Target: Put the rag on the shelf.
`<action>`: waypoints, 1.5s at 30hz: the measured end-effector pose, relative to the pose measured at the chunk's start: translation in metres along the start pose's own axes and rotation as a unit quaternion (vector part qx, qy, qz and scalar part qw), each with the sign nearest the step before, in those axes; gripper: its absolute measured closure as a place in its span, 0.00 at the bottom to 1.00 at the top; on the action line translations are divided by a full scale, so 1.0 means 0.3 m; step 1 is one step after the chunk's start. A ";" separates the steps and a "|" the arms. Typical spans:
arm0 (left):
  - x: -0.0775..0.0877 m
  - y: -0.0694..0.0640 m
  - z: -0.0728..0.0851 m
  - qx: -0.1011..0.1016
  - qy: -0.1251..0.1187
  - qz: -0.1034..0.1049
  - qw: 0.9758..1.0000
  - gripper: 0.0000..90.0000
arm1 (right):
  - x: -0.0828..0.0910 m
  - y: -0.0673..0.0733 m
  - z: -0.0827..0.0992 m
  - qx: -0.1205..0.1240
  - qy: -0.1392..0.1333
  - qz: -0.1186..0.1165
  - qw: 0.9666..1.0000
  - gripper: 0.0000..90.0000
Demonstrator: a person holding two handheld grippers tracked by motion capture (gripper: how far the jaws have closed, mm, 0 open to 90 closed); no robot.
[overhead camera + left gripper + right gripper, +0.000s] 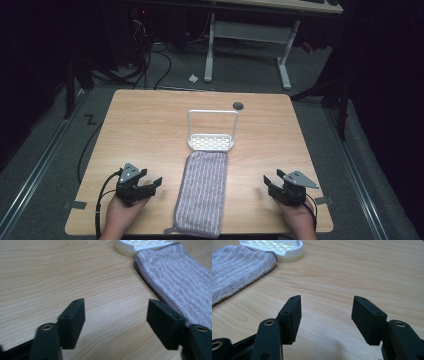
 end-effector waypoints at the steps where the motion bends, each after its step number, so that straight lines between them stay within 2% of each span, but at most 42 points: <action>1: -0.003 -0.009 0.003 0.000 -0.001 0.003 1.000 0.43 | -0.003 0.002 -0.002 -0.003 -0.001 -0.003 1.000 0.45; 4: -0.015 -0.028 -0.001 -0.008 0.003 -0.005 1.000 0.44 | -0.013 0.001 -0.012 -0.020 -0.008 -0.012 1.000 0.44; 6: -0.022 -0.046 -0.007 -0.008 0.005 0.003 1.000 0.49 | -0.024 -0.007 -0.017 -0.031 -0.009 -0.004 0.999 0.46; 7: -0.024 -0.056 -0.012 -0.006 0.003 0.007 1.000 0.52 | -0.029 -0.011 -0.014 -0.031 -0.007 -0.006 0.999 0.49; 10: -0.038 -0.089 -0.029 -0.006 0.002 0.018 1.000 0.60 | -0.044 -0.021 0.006 -0.029 0.013 -0.020 0.999 0.53; 12: -0.054 -0.116 -0.037 -0.022 0.009 0.014 1.000 0.67 | -0.041 -0.024 0.012 -0.025 0.018 -0.025 0.999 0.54; 17: -0.098 -0.201 -0.033 -0.048 0.036 0.036 0.998 0.79 | -0.020 -0.014 -0.008 -0.020 0.005 -0.021 1.000 0.54; 19: -0.113 -0.236 -0.028 -0.062 0.047 0.047 0.996 0.84 | -0.015 -0.002 -0.008 -0.014 0.004 -0.015 1.000 0.55; 22: -0.133 -0.277 -0.022 -0.104 0.060 0.050 0.992 0.91 | -0.015 0.020 -0.008 0.002 0.009 -0.006 1.000 0.58; 27: -0.140 -0.305 -0.018 -0.139 0.066 0.056 0.986 0.92 | -0.031 0.032 -0.006 0.004 0.013 -0.011 1.000 0.61; 28: -0.137 -0.311 -0.015 -0.143 0.065 0.061 0.986 0.92 | -0.040 0.037 -0.005 -0.002 0.017 -0.012 1.000 0.62; 31: -0.120 -0.335 0.003 -0.140 0.064 0.081 0.985 0.92 | -0.049 0.046 -0.007 0.000 0.021 -0.015 1.000 0.62; 34: -0.098 -0.362 0.018 -0.144 0.072 0.096 0.982 0.92 | -0.055 0.071 -0.013 0.012 0.027 -0.022 0.999 0.62; 36: -0.085 -0.376 0.027 -0.130 0.079 0.114 0.982 0.90 | -0.056 0.093 -0.022 0.020 0.024 -0.027 0.999 0.61; 38: -0.070 -0.392 0.032 -0.128 0.091 0.133 0.979 0.86 | -0.056 0.121 -0.033 0.028 0.021 -0.036 0.999 0.61; 39: -0.065 -0.397 0.031 -0.127 0.093 0.136 0.978 0.81 | -0.058 0.141 -0.039 0.033 0.020 -0.040 0.998 0.61; 41: -0.063 -0.393 0.017 -0.125 0.076 0.127 0.981 0.72 | -0.069 0.187 -0.053 0.047 0.020 -0.059 0.997 0.60; 43: -0.083 -0.383 -0.010 -0.112 0.056 0.119 0.985 0.70 | -0.092 0.235 -0.064 0.059 0.028 -0.083 0.994 0.62; 44: -0.101 -0.380 -0.024 -0.106 0.052 0.115 0.986 0.68 | -0.123 0.276 -0.067 0.070 0.047 -0.109 0.990 0.69; 45: -0.120 -0.379 -0.034 -0.104 0.054 0.114 0.987 0.68 | -0.123 0.276 -0.067 0.070 0.047 -0.109 0.990 0.69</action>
Point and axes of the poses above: each handheld gripper's, and its own axes: x roughly backward along the jaws, z roughly out of its underside, y roughly to its left, the point moved 6 cm from there along -x, roughly forward along the jaws, and after that the axes turned 5 degrees about -z, right-handed, at the moved point
